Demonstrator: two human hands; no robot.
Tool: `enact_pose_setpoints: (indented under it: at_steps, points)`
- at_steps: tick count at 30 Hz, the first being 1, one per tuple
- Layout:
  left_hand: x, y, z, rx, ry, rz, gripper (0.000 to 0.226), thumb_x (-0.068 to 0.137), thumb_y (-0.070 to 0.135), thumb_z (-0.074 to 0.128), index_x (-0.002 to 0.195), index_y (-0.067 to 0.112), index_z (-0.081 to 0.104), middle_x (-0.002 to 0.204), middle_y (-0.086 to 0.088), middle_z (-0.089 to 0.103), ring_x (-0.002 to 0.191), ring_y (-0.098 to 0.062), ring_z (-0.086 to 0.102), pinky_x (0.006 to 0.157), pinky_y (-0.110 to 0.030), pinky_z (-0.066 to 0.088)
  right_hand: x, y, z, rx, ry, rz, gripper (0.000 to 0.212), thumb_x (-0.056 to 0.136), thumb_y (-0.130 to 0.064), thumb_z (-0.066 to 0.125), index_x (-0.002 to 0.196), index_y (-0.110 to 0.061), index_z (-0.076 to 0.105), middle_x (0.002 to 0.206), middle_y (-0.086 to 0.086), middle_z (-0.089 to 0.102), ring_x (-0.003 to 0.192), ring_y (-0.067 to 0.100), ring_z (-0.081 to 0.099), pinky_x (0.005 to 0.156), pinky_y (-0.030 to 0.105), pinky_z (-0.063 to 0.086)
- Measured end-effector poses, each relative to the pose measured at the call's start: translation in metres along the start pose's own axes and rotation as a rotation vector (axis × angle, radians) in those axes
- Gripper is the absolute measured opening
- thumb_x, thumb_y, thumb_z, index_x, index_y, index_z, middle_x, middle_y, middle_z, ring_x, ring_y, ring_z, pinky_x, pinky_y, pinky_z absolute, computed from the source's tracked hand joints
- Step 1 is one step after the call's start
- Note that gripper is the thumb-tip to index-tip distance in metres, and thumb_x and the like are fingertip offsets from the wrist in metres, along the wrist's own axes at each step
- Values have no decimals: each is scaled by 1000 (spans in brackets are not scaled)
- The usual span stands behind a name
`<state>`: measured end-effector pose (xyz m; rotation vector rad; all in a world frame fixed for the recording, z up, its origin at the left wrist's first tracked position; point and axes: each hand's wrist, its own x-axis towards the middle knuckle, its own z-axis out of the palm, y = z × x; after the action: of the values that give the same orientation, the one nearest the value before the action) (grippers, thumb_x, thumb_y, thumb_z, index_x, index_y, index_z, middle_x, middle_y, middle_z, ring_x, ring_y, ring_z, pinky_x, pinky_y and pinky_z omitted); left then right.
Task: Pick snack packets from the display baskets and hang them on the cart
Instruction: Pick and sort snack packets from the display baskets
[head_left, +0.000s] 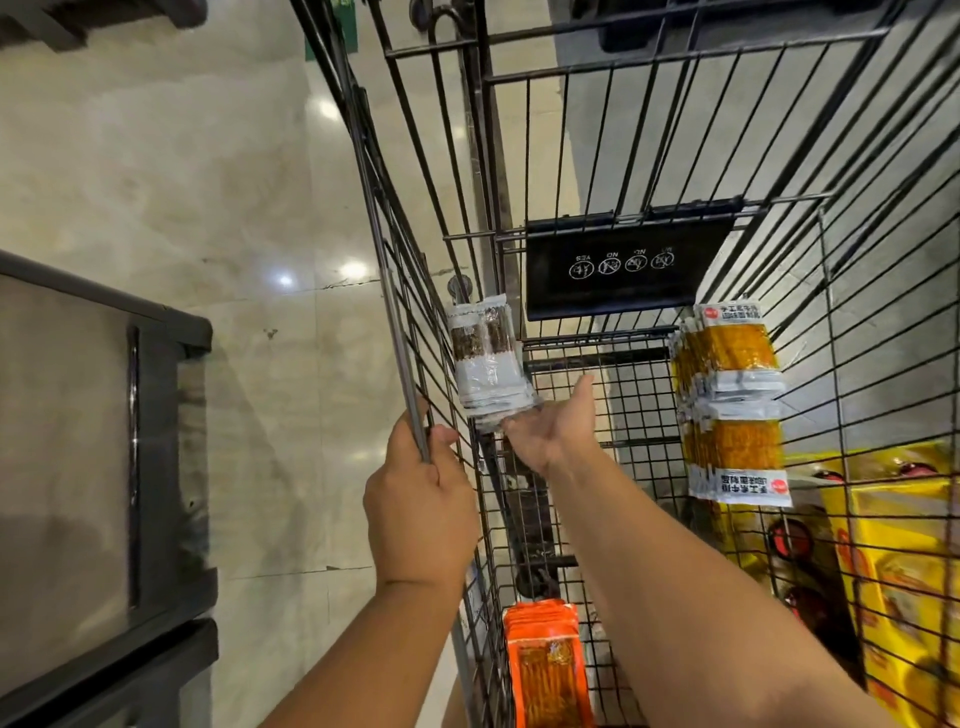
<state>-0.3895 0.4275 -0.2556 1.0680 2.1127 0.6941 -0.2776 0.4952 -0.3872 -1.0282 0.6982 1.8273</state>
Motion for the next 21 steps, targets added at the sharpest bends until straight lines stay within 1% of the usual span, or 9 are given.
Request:
enact_pose_setpoints:
  at_steps: [1, 3, 5, 6, 9, 12, 14, 17, 21]
  points:
    - [0, 0, 0, -8, 2, -2, 63, 105, 27, 48, 88, 86, 36, 71, 7, 66, 68, -26, 68, 62, -52, 59, -4, 3, -4, -9, 35, 1, 97, 93, -77, 33, 161, -12, 10, 154, 30, 36, 136, 48, 44, 114, 64, 34]
    - [-2, 2, 0, -24, 1, -8, 62, 105, 27, 48, 89, 86, 37, 72, 6, 67, 68, -27, 68, 63, -53, 59, -6, 12, -12, -96, 155, -14, 89, 96, -75, 24, 161, -14, 14, 161, 25, 27, 147, 42, 30, 122, 58, 19]
    - [-5, 1, 1, -35, 8, -21, 60, 105, 28, 48, 90, 85, 38, 72, 5, 67, 68, -27, 68, 64, -52, 59, 3, 22, -8, -165, 120, -7, 89, 95, -77, 17, 160, -17, 18, 164, 22, 20, 153, 38, 17, 125, 57, 5]
    - [-7, 1, 2, -38, 13, -18, 58, 105, 29, 48, 91, 85, 38, 73, 6, 68, 69, -27, 68, 64, -52, 59, 8, 25, -4, -178, 69, -1, 91, 93, -79, 16, 159, -17, 23, 162, 22, 25, 152, 37, 20, 125, 56, 4]
    - [-8, 0, 3, -30, 22, -9, 56, 104, 30, 47, 92, 84, 39, 76, 7, 68, 71, -27, 68, 65, -52, 60, 20, 27, 2, -300, 22, 24, 93, 91, -82, 14, 157, -19, 34, 158, 20, 38, 150, 32, 29, 126, 52, 4]
    - [-5, -2, 2, -28, 17, -15, 58, 105, 29, 48, 93, 84, 38, 77, 8, 69, 72, -26, 69, 67, -52, 60, 10, 16, -13, -582, -23, 85, 93, 89, -84, 9, 158, -25, 28, 164, 19, 22, 153, 38, 14, 125, 55, 6]
    - [-4, 0, 2, -60, 12, -19, 58, 106, 28, 48, 91, 84, 40, 76, 6, 68, 71, -28, 68, 66, -54, 60, 4, 4, -25, -643, 80, 99, 92, 91, -82, 12, 158, -22, 27, 165, 18, 18, 153, 40, 13, 123, 57, 11]
    - [-6, 1, 4, -75, 23, -37, 58, 105, 28, 49, 92, 84, 41, 71, 4, 67, 69, -28, 67, 65, -54, 60, 5, -4, -30, -727, 264, -165, 80, 100, -70, 17, 157, -14, 29, 159, 16, 35, 149, 37, 29, 122, 53, 20]
    - [-7, 1, 4, -59, 29, -22, 53, 104, 32, 47, 92, 83, 41, 71, 5, 68, 69, -26, 69, 66, -52, 60, 9, 12, -20, -801, -25, -41, 91, 92, -80, 9, 154, -20, 39, 151, 15, 49, 145, 31, 38, 123, 51, 19]
